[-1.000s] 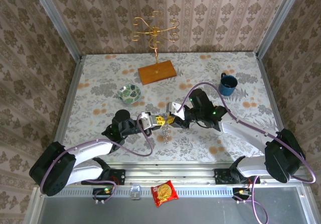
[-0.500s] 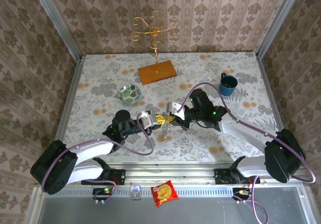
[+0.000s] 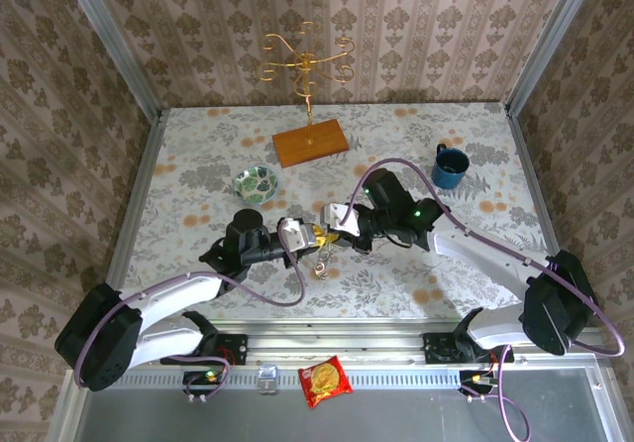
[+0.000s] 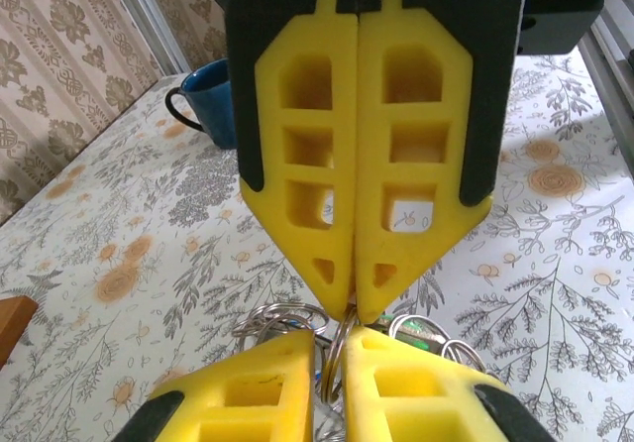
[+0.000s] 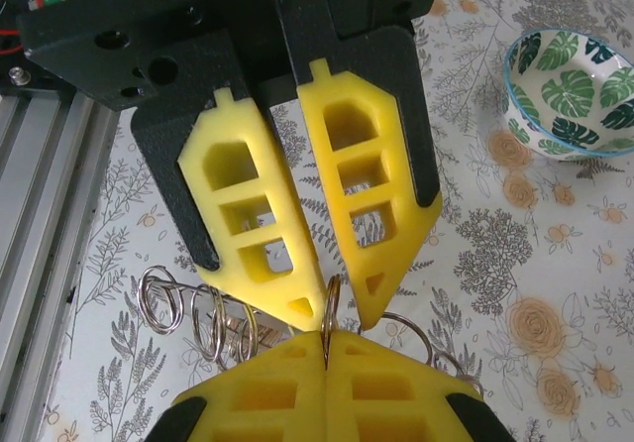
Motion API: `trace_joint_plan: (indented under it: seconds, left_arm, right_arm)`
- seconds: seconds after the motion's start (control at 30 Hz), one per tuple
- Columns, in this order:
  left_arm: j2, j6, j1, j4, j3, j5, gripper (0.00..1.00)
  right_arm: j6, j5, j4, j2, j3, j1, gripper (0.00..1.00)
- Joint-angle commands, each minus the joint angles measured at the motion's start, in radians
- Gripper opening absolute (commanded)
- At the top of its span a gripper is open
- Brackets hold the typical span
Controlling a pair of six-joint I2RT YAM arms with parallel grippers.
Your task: Put the keys on the keyring
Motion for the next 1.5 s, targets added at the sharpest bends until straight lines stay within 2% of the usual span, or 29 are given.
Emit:
trace_joint_plan:
  seconds: [0.0,0.07,0.2,0.3,0.43,0.6,0.87,1.17,1.27,1.47]
  left_arm:
    - [-0.015,0.042,0.000,-0.048,0.030,0.005,0.11]
    - [-0.019,0.050,0.000,-0.059,0.032,0.016,0.00]
    - [-0.034,0.059,0.001,-0.062,0.022,0.012,0.00]
    - [-0.042,0.060,0.004,-0.061,0.014,0.013,0.00]
    - [-0.044,0.063,0.003,-0.053,0.010,0.019,0.00]
    - [-0.043,0.065,0.003,-0.051,0.010,0.026,0.00]
    - [-0.050,0.067,0.003,-0.045,0.007,0.044,0.00]
    - [-0.056,0.071,0.007,-0.037,0.004,0.084,0.00]
    - [-0.054,0.063,0.007,-0.023,0.004,0.133,0.00]
    - [-0.043,0.040,0.009,0.004,0.010,0.164,0.00]
  right_arm:
    - [-0.037,-0.016,-0.032,0.009,0.052,0.022,0.00]
    - [-0.030,-0.020,-0.022,0.009,0.051,0.022,0.00]
    - [-0.007,0.016,-0.003,-0.008,0.018,0.016,0.01]
    - [0.013,0.049,0.028,-0.028,-0.027,0.006,0.14]
    - [0.026,0.055,0.026,-0.028,-0.049,0.002,0.18]
    - [0.034,0.057,0.038,-0.026,-0.059,0.002,0.16]
    - [0.019,0.066,0.027,-0.025,-0.059,-0.005,0.00]
    - [0.011,0.021,-0.025,-0.022,-0.042,-0.037,0.00]
    - [0.008,0.011,-0.047,0.002,-0.034,-0.039,0.00]
    - [0.031,-0.032,-0.020,0.027,-0.029,-0.039,0.00]
